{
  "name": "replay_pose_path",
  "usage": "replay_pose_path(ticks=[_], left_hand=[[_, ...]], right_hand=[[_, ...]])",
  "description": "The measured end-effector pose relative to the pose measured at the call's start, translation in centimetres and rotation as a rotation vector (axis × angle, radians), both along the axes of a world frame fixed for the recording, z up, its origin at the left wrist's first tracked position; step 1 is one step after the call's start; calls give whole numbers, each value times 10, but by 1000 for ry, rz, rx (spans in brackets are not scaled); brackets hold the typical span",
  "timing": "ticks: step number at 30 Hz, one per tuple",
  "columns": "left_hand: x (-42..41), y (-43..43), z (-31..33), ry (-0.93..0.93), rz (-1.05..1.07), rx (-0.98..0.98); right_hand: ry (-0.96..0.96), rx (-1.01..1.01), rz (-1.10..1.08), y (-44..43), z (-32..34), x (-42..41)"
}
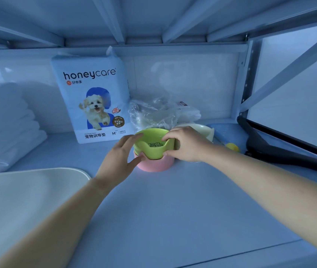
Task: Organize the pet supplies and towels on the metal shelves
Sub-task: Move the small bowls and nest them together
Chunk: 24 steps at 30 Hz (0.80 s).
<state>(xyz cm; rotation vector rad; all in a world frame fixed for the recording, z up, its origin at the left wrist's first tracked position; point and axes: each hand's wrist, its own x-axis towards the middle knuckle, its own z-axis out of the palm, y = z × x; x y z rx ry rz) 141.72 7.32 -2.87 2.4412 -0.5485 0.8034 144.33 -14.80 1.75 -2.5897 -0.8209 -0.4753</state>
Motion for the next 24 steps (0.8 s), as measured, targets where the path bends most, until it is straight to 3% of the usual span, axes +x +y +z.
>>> replay_pose_path(ticks=[10,24], left_hand=[[3,-13,-22,77,14,-180],[-1,-22,-22,73,71,-154]], right_hand=[[-79,-127,-68,8,-12,-7],[-58,-91,-68,3,-15,-6]])
